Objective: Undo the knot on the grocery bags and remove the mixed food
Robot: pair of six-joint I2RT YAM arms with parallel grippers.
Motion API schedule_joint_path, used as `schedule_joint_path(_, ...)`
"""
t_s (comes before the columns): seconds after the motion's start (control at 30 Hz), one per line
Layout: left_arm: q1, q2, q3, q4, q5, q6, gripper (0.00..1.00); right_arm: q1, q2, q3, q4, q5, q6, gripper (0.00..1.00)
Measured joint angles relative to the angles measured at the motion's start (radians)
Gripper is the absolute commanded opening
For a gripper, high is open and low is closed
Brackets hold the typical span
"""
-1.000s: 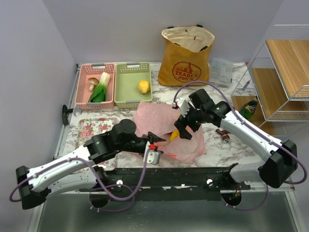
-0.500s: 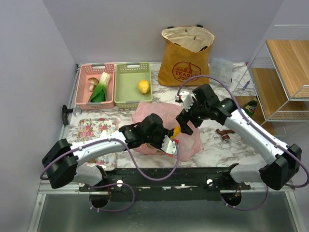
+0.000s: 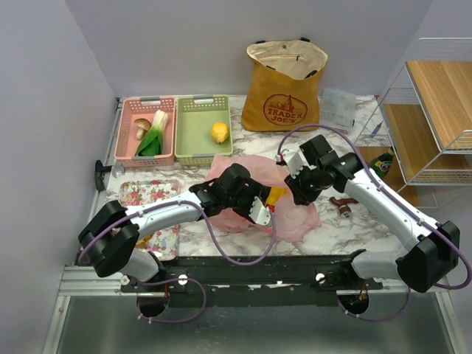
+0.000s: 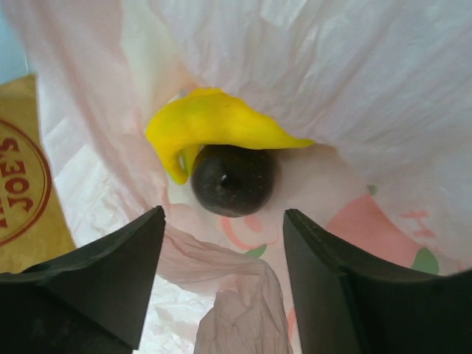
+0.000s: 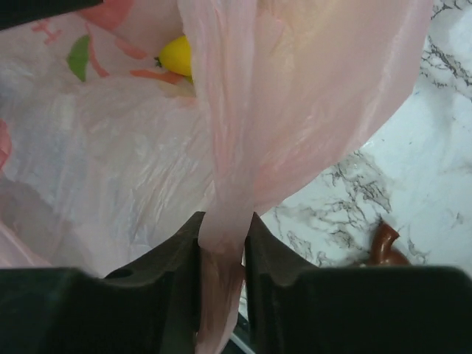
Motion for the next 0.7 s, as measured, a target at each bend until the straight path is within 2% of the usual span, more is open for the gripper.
schedule_joint_path(0.07, 0.000, 0.024, 0.003, 0.005, 0.017, 0.033, 0.75, 0.000, 0.004, -0.001, 0.003, -0.005, 0.000, 0.11)
schedule_joint_path(0.17, -0.002, 0.118, 0.071, 0.003, 0.012, 0.043, 0.80, 0.000, 0.017, 0.000, 0.009, -0.013, -0.003, 0.01)
schedule_joint_path(0.3, -0.001, 0.220, 0.161, 0.016, -0.014, 0.038, 0.80, 0.000, 0.040, 0.004, 0.012, -0.021, -0.002, 0.01)
schedule_joint_path(0.6, 0.003, 0.336, 0.210, -0.006, -0.051, 0.109, 0.82, 0.000, 0.046, 0.006, 0.018, -0.037, -0.002, 0.00)
schedule_joint_path(0.7, 0.003, 0.399, 0.232, -0.032, -0.077, 0.124, 0.73, 0.000, 0.046, 0.006, 0.020, -0.037, -0.002, 0.01)
